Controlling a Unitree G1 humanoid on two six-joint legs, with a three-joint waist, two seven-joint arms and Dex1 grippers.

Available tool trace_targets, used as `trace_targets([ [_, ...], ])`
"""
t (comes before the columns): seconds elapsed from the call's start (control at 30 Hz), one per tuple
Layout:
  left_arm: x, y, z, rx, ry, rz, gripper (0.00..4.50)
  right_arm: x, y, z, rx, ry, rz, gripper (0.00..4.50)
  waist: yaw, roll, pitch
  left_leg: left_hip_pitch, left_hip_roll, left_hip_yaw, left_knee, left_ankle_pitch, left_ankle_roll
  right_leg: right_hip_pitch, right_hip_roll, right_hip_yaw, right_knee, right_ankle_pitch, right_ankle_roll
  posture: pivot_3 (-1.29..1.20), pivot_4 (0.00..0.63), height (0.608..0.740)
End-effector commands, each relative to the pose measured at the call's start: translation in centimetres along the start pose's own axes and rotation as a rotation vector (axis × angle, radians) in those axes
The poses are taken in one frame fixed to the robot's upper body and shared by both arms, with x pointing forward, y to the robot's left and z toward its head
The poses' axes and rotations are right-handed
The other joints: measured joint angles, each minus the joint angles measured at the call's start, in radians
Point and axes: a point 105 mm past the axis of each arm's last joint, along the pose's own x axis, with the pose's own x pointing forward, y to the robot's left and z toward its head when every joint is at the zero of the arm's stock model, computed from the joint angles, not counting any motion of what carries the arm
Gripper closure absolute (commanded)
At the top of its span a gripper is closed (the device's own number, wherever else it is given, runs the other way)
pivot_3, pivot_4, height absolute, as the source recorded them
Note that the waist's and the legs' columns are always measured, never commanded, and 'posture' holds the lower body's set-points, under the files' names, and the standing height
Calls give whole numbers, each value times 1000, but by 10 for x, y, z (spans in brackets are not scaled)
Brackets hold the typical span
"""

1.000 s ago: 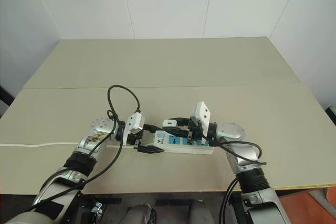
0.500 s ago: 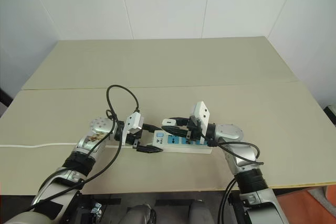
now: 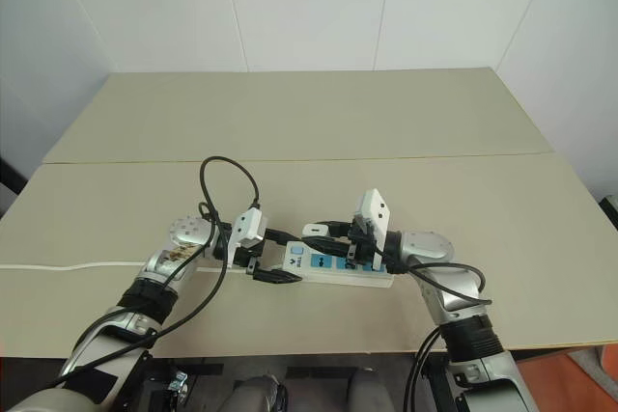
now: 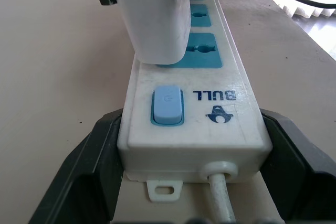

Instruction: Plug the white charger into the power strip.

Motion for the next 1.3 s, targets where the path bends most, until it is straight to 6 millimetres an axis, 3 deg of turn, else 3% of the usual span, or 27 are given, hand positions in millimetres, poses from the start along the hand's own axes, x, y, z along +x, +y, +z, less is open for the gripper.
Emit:
trace_targets([
  [0.03,-3,-1,-10,-26,49,-5,1223,-5,2,1,29,1,3,3328,0,0,0,0,0,0,0,0,0,0,0,0,0,0,0,0,150,740],
  [0.67,-22,3,-17,-68,60,111,1223,-18,-7,-33,-89,-48,-41,3328,-3,0,0,7,1,0,-1,-2,4,7,1,0,-1,0,0,0,150,740],
  [0.77,-27,2,-17,-74,61,129,1223,-14,-8,-35,-97,-48,-14,3328,-9,0,0,17,2,0,-5,-3,5,17,2,0,-6,0,0,0,150,740],
  [1.07,-34,-7,-17,-83,78,155,1223,11,0,-39,-104,7,201,3328,-36,0,0,17,8,1,-6,-3,5,16,7,1,-6,1,-2,0,150,740],
  [1.3,-36,-6,-16,-78,85,176,1223,11,7,-52,-61,63,272,3328,-36,0,0,17,9,0,-7,-3,4,15,8,1,-6,2,-3,0,150,740],
])
